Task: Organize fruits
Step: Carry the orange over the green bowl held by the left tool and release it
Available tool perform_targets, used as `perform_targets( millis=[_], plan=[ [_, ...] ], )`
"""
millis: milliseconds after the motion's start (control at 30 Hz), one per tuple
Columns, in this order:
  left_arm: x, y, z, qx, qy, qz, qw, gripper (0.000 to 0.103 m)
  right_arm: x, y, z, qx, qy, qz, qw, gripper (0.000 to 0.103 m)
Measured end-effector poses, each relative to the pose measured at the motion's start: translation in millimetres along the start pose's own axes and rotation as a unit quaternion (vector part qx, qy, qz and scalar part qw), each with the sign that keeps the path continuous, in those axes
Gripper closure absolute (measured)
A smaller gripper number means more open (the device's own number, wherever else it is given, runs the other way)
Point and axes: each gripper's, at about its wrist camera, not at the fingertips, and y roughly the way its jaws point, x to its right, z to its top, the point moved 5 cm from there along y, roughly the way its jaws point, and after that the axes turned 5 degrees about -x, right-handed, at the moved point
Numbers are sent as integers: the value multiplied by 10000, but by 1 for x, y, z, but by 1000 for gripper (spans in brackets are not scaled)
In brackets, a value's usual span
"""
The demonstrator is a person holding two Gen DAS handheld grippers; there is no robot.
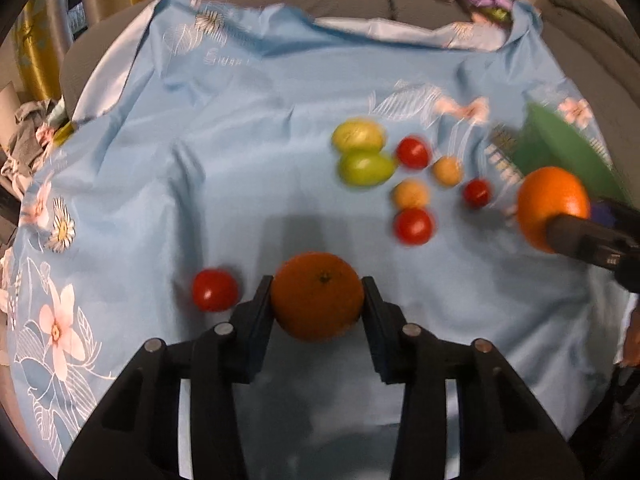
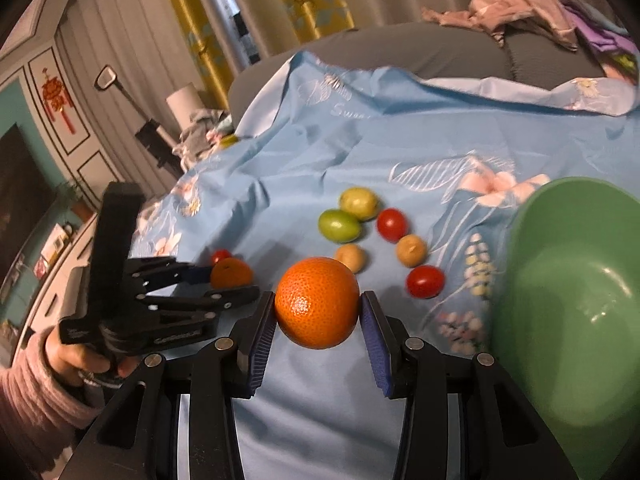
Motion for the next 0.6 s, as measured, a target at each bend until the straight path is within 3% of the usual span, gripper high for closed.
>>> perform_targets(
  millis=[267,433,600],
  plan=[
    [73,-53,47,790,342,-717,9937,61,29,-61,14,933,283,-560,9937,59],
    [125,-59,74,877,673,-1067,9881,61,60,-105,12,1481,563,-1263,9793,59],
    [175,-50,93,840,1045,-1282,9826,61,98,-118,1,1430,927,-1829,9683,59]
  ],
)
